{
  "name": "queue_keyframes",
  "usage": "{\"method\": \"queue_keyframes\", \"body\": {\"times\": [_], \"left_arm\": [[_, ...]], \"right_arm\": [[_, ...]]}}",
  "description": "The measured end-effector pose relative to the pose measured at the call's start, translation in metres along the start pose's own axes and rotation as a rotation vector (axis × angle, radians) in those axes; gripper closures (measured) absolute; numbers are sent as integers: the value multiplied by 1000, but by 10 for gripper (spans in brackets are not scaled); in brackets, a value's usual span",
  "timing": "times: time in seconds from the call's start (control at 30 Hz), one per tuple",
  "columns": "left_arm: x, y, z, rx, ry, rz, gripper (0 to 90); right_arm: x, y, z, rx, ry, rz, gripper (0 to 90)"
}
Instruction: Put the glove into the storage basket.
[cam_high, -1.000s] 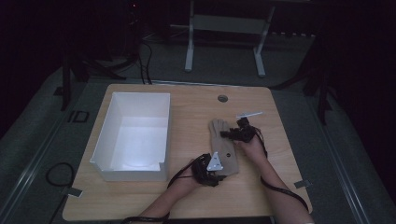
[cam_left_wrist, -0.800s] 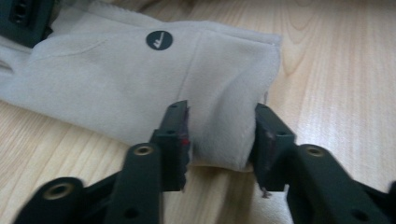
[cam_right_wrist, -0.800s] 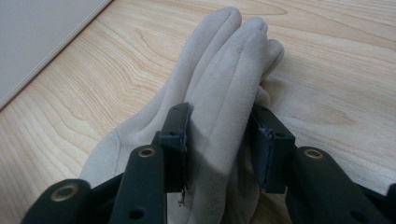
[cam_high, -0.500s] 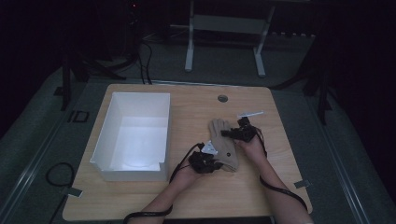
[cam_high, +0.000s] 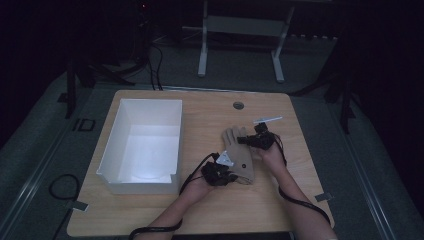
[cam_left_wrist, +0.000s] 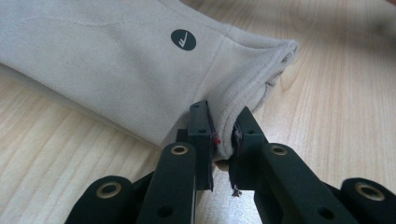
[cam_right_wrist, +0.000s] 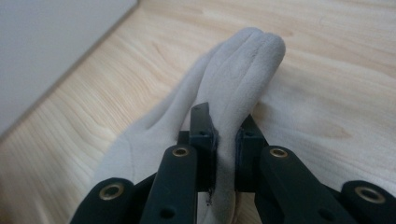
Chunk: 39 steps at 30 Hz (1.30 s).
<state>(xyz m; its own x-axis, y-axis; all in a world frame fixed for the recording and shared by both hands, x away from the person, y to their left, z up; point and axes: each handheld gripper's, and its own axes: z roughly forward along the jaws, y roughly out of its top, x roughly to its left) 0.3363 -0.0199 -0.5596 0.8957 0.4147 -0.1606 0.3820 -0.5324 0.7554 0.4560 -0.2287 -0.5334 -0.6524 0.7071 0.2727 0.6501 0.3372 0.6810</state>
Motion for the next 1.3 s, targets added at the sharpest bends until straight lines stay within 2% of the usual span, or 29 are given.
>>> {"method": "queue_keyframes", "body": {"times": [0.13, 0.23, 0.37, 0.5, 0.87, 1.07, 1.13, 1.2, 1.3], "left_arm": [[-2, 8, -11, -18, 10, 9, 819], [-3, 14, -18, -18, 8, 12, 819], [-7, 20, -24, -16, 27, 32, 819], [-10, 28, -33, -30, 38, 34, 819], [-14, 53, -63, -52, 73, 58, 818], [-15, 64, -87, -61, 96, 71, 818], [-16, 67, -94, -80, 78, 55, 818], [-19, 71, -101, -66, 101, 82, 818], [-19, 73, -111, -73, 113, 77, 817]], "right_arm": [[-1, 3, -6, -29, 11, 28, 819], [-1, 7, -12, -44, 36, 48, 824], [5, 13, -19, -53, 36, 24, 825], [7, 20, -31, -98, 59, 39, 825], [24, 51, -66, -181, 83, 21, 824], [34, 67, -76, -216, 121, 20, 825], [38, 73, -79, -227, 131, 19, 825], [43, 78, -80, -237, 141, 15, 825], [51, 87, -82, -245, 154, 6, 824]]}}
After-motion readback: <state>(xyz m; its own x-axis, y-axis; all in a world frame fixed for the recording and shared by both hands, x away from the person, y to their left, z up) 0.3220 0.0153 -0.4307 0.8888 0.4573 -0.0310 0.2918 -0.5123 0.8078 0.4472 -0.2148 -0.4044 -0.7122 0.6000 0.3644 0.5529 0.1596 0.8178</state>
